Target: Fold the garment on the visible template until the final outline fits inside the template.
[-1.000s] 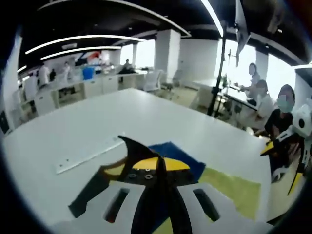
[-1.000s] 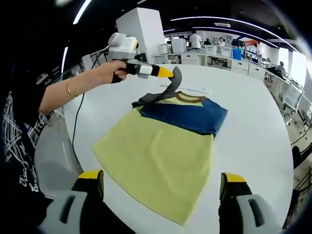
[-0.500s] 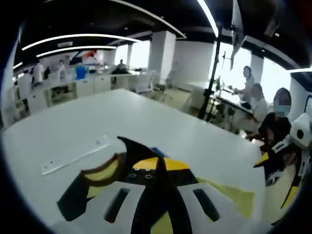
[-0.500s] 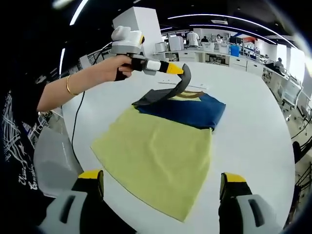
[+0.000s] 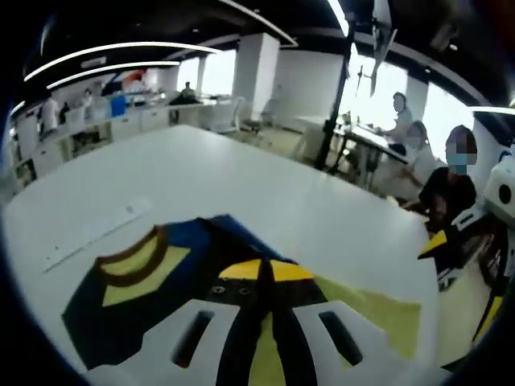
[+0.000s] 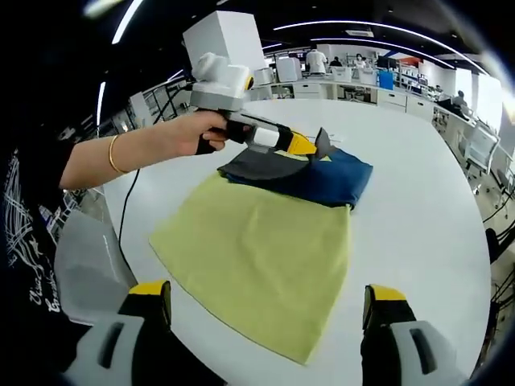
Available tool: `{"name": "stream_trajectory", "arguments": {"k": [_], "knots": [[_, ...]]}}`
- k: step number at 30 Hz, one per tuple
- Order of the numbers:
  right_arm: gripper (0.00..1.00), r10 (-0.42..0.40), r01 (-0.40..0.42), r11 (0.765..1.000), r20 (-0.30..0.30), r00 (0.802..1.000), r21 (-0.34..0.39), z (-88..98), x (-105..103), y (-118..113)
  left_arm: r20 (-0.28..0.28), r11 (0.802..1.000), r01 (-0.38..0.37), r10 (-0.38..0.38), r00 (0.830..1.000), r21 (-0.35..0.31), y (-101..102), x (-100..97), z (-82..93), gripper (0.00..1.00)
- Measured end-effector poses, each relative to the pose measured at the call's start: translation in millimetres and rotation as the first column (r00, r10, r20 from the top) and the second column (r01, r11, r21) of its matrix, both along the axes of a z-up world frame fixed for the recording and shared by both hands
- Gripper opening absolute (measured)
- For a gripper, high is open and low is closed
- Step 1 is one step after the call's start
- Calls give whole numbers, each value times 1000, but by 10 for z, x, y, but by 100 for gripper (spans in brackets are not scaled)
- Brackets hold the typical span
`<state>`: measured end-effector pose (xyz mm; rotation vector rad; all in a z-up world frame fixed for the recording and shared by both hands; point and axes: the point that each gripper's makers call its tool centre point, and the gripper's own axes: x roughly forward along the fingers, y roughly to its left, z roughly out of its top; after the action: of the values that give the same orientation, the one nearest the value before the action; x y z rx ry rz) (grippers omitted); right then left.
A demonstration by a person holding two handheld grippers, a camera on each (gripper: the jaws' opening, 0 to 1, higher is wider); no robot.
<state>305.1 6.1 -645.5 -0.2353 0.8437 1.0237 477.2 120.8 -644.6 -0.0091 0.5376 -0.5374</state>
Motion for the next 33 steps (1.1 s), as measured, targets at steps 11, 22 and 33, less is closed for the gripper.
{"name": "stream_trajectory", "arguments": {"k": [11, 22, 33], "knots": [[99, -10, 10, 1000, -10, 1000, -2, -34, 4, -47, -37, 994, 86, -84, 996, 61, -255, -27, -369, 0], [99, -7, 6, 1000, -8, 1000, -7, -55, 10, -52, -59, 991, 108, -104, 993, 78, -307, 29, -520, 0], [99, -13, 13, 1000, -3, 1000, -14, -47, 9, -91, -96, 995, 94, -90, 991, 36, -383, 23, -632, 0]]}}
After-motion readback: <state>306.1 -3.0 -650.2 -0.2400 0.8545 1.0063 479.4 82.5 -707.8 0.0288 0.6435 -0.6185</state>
